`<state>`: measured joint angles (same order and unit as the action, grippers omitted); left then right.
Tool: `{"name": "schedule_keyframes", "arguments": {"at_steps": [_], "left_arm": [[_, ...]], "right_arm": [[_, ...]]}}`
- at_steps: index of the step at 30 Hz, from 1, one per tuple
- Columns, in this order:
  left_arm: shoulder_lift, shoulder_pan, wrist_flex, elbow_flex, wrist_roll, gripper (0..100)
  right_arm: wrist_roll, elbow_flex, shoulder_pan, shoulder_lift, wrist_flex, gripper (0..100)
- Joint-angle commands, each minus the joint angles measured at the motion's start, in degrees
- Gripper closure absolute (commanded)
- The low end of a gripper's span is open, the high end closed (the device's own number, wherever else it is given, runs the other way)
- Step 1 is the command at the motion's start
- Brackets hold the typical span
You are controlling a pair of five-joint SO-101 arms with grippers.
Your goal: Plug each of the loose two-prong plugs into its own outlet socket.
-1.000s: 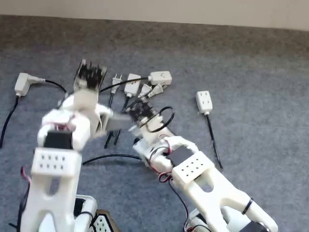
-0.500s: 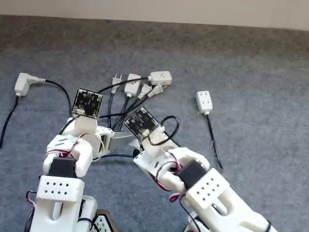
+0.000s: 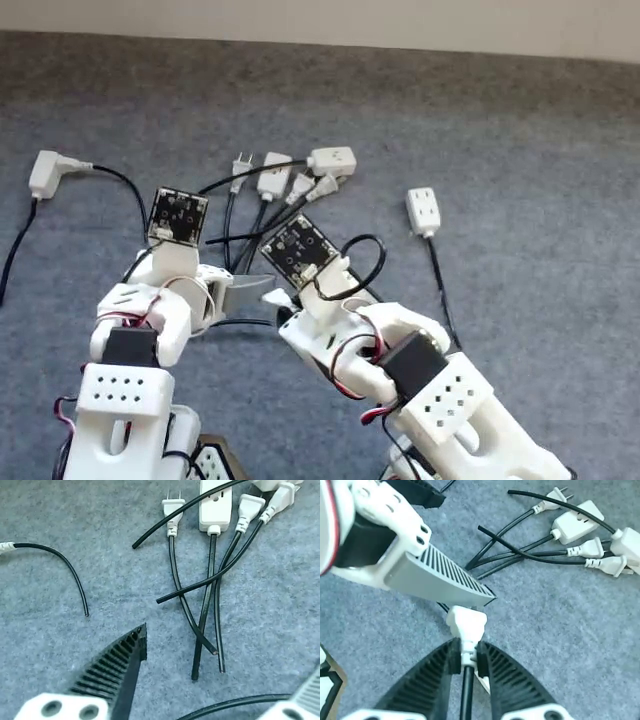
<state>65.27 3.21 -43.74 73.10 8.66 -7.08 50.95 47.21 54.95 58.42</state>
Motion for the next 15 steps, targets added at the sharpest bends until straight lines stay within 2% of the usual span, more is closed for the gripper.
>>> {"name": "schedule_keyframes", "arguments": {"at_steps": [1,7,15], "left_arm": [[0.5,-1.1,0.5,-0.1,0.2,52],[0.5,-2.4,0.4,0.0,0.2,52],[0.5,-5.8,0.4,1.4,0.3,52]], "right_arm": [[-1.0,-3.8,-0.2,1.9,0.2,99.3],[-1.1,-4.4,-6.4,1.9,0.2,99.3],[-1.1,-5.6,-6.8,-2.3,0.2,99.3]]}}
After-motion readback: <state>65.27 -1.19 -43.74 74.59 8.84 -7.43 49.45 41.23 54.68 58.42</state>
